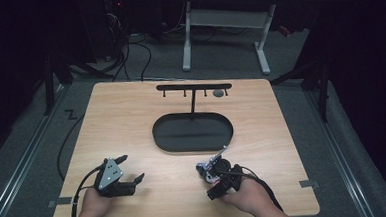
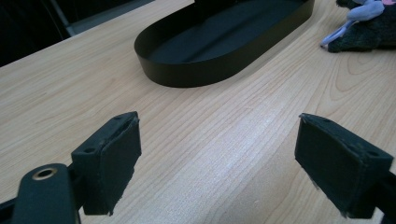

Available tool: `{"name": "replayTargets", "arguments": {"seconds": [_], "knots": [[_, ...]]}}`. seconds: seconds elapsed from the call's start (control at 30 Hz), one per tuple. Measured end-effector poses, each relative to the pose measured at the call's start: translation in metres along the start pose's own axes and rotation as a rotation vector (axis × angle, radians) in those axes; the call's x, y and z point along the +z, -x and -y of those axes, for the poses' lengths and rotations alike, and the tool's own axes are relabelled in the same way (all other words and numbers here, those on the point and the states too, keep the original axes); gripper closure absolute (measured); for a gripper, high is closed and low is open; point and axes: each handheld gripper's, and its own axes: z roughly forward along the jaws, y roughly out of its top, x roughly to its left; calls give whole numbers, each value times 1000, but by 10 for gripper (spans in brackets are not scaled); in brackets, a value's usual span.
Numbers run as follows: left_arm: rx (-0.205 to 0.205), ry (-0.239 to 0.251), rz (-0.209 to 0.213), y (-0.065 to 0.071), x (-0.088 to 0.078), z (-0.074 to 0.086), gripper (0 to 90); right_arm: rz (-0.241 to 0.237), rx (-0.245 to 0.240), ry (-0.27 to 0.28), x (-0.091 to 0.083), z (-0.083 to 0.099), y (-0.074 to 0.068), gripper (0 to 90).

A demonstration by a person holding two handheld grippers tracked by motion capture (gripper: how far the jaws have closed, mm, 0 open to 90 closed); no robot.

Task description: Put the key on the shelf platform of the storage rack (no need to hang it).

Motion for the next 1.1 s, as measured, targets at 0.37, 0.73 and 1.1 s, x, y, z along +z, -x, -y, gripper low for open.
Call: {"name": "replayTargets", "arguments": {"seconds": [0.37,0.73,1.1], "knots": [[-3,-1,0,-1,0,0,154,8,13,10,-4,9,13,321],[-3,-2,2,-1,0,0,154,-25,33,-17,7,6,12,350],[-2,-2,3,-1,0,0,154,-14,55,-5,5,5,12,466]]}}
